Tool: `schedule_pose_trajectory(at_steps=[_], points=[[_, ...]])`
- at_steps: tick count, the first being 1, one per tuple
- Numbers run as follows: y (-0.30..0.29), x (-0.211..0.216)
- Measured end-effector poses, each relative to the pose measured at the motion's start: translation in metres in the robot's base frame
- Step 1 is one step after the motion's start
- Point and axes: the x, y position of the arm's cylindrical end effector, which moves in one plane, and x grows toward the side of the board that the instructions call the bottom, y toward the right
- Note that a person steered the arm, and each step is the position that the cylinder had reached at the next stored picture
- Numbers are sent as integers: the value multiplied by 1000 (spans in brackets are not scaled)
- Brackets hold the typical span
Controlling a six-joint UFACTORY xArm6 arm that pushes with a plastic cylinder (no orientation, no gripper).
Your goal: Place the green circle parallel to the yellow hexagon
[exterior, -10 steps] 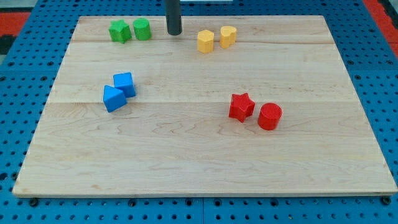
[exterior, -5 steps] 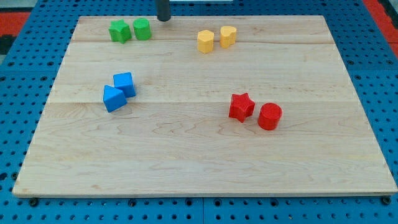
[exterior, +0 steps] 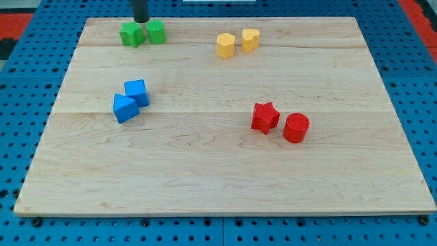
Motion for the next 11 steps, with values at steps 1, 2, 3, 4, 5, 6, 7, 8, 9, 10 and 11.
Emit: schedule_pose_trajectory(at_steps=[1, 2, 3, 4, 5, 6, 7, 8, 9, 10, 11], points=[[14, 13], [14, 13], [16, 29], [17, 51], [17, 53], [17, 53], [17, 60], [17, 71], [17, 71], [13, 65], [9, 62]])
